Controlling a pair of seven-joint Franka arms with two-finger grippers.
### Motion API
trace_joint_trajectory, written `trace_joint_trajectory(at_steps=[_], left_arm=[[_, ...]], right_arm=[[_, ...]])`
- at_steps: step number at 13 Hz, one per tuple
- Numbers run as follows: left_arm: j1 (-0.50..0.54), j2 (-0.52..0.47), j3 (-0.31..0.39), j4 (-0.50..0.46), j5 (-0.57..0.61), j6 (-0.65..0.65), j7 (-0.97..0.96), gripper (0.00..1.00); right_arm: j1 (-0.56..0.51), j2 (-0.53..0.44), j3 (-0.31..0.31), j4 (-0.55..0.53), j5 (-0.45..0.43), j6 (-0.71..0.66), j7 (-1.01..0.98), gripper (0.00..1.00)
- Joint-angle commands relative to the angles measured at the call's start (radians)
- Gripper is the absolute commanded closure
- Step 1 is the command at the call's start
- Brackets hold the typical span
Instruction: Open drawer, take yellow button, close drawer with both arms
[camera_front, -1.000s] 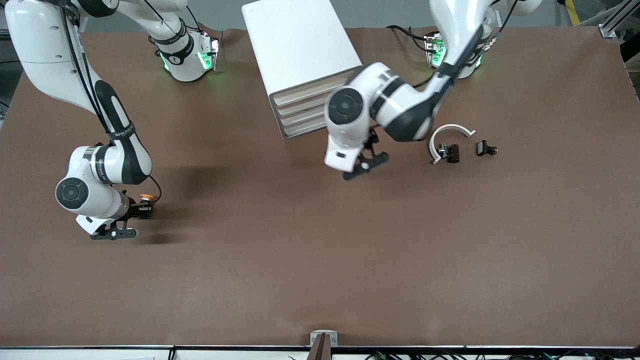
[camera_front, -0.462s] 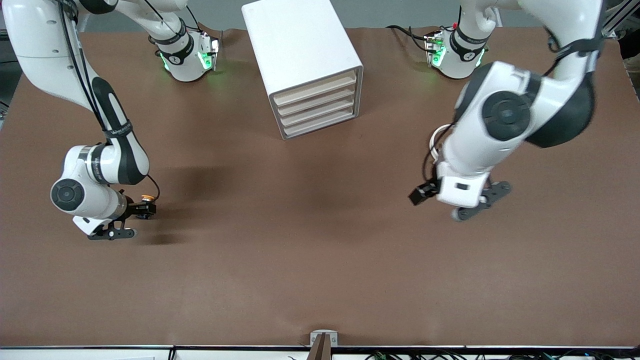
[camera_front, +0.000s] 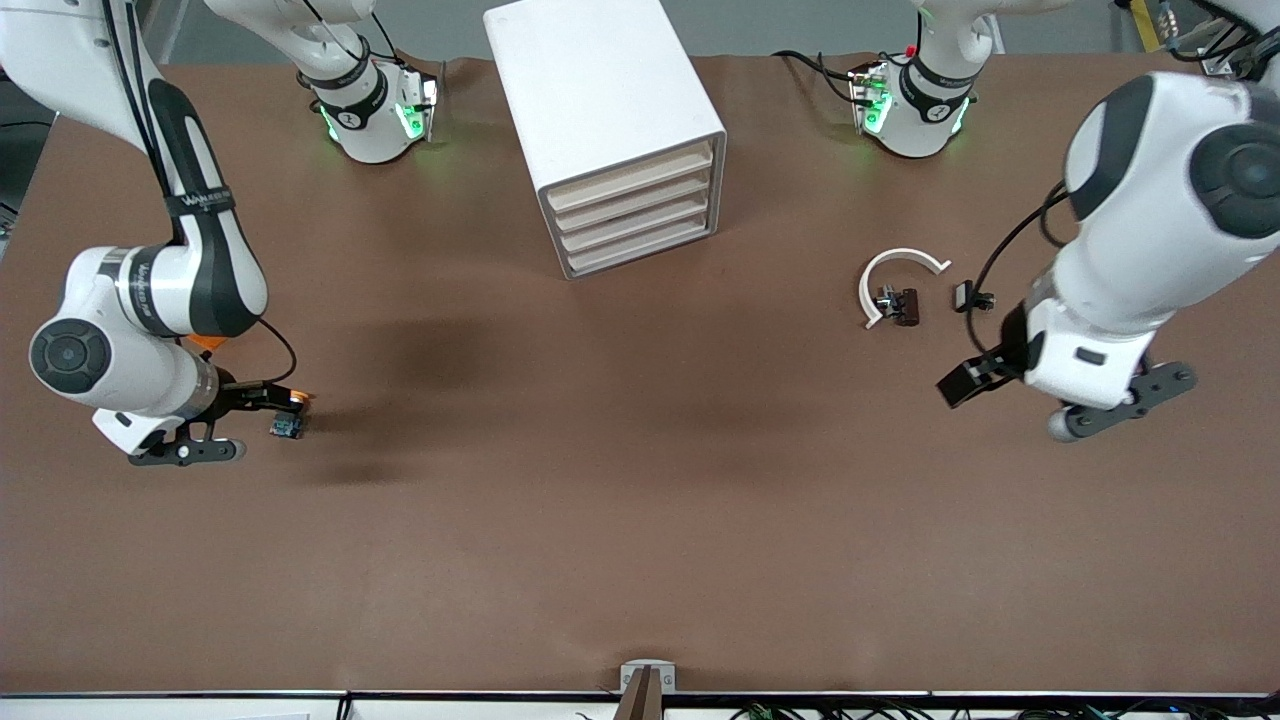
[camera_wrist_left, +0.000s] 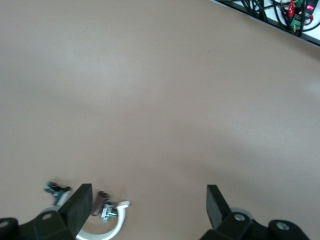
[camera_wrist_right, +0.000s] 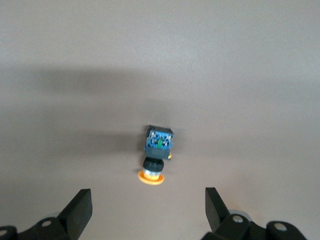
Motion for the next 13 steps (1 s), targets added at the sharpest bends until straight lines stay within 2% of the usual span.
trace_joint_trajectory(at_steps=[1, 8, 11, 13], left_arm=[[0.018, -0.052, -0.009, -0.008, 0.012, -0.094, 0.059, 0.00], [0.096, -0.157, -0.015, -0.026, -0.008, -0.203, 0.206, 0.00], [0.116, -0.190, -0.012, -0.058, -0.029, -0.210, 0.234, 0.00], [0.131, -0.194, -0.012, -0.058, -0.045, -0.210, 0.277, 0.00]], right_arm=[[0.024, -0.059, 0.003, -0.014, -0.013, -0.076, 0.069, 0.00], [0.158, -0.284, 0.006, -0.014, -0.006, -0.268, 0.269, 0.00], [0.161, -0.369, 0.008, 0.019, 0.057, -0.375, 0.266, 0.00], [0.159, -0.381, 0.008, 0.082, 0.088, -0.473, 0.261, 0.00]])
